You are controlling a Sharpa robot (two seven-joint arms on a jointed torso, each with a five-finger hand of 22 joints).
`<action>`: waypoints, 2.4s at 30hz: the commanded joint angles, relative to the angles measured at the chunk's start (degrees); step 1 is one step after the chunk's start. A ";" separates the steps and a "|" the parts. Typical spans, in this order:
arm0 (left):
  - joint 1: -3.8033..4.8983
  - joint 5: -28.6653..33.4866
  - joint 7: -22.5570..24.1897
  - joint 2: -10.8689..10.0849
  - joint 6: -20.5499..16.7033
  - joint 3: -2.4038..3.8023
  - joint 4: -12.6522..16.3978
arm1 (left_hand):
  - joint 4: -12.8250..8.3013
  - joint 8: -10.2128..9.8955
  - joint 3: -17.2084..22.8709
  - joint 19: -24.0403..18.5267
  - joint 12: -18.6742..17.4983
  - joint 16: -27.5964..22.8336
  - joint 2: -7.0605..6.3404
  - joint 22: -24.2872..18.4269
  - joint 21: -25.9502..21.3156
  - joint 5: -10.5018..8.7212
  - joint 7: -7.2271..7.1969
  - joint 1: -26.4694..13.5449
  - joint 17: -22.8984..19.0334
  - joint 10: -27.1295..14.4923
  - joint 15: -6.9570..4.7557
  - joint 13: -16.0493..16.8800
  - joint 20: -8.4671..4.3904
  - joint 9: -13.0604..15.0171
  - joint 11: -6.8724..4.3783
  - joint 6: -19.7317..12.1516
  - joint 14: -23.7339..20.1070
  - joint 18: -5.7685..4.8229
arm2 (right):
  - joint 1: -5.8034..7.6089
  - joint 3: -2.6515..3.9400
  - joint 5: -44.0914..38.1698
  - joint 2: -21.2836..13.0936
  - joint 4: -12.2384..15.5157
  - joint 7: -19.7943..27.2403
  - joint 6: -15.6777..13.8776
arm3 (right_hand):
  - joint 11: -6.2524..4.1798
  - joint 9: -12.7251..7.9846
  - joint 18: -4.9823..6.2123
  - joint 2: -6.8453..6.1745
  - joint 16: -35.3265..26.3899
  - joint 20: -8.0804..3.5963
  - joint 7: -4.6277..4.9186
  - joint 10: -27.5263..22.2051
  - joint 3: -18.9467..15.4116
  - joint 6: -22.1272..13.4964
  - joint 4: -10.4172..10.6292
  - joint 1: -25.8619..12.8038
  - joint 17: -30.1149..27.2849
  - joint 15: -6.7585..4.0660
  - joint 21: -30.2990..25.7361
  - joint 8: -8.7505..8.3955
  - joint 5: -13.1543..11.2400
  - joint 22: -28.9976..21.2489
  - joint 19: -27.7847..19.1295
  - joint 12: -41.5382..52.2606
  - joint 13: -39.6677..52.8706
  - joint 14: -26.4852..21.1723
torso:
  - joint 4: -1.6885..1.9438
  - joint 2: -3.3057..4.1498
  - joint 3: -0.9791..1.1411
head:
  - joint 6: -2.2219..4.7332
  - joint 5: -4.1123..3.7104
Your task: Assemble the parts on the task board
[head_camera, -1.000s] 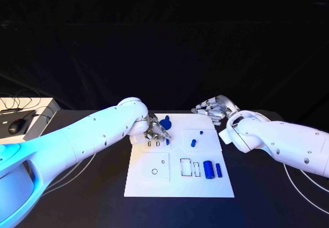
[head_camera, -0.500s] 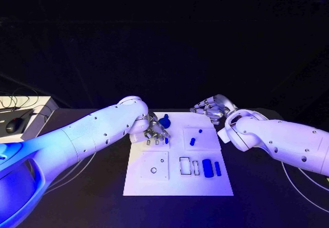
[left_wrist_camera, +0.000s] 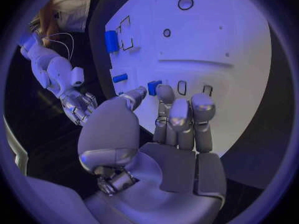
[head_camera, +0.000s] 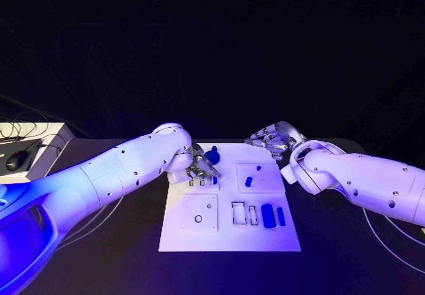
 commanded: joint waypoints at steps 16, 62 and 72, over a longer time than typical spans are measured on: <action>-0.10 0.72 0.67 0.95 0.09 -0.15 -1.08 | 2.44 -0.75 -4.21 0.40 -0.51 0.08 0.42 0.83 -0.58 -0.41 -0.03 0.39 -0.03 0.25 0.05 0.54 0.19 0.44 0.30 0.66 0.15 -0.79 | -0.04 0.01 -0.62 0.29 -0.09 -0.14 0.98 | 0.00 0.07 0.27 0.26 0.01 -0.25 0.29 -0.13 -0.06 -0.21 -0.28 -0.64 -0.08 -0.16 -0.15 -0.36 -0.19 7.46 2.83 -0.06 0.06 -0.06 | -0.02 0.10 0.06 | -0.33 -0.27; -0.56 5.46 2.90 1.20 -0.41 -0.87 -2.39 | -6.86 -3.88 0.73 -0.60 -1.41 -0.98 4.59 0.83 -2.63 3.78 0.49 5.92 -0.71 -0.85 0.29 0.50 0.65 -1.85 0.58 -0.13 -0.39 -0.57 | -0.55 0.01 -0.62 0.65 -0.43 -0.15 1.59 | -0.05 0.08 0.27 0.73 -0.06 -0.28 0.24 -0.07 -0.19 -0.08 -0.52 -0.57 -0.21 -0.20 -0.31 -0.38 -0.06 7.43 2.83 -0.06 0.09 -0.09 | 0.01 0.06 0.12 | -1.14 -0.23; -0.58 6.15 3.55 0.81 -0.66 -0.87 -1.88 | -13.09 -3.70 6.58 -0.68 -1.97 -1.05 6.19 1.40 -2.92 12.71 1.02 6.49 -0.49 -0.63 0.38 0.14 0.65 -1.28 0.69 -1.53 -0.38 -0.51 | -0.68 0.01 -0.62 0.61 -0.46 -0.11 1.58 | -0.05 0.08 0.26 0.78 -0.07 -0.28 0.24 -0.02 -0.20 -0.07 -0.60 -0.55 -0.21 -0.20 -0.28 -0.39 0.02 7.43 2.83 -0.01 0.14 -0.09 | -0.02 0.11 0.11 | -1.17 -0.14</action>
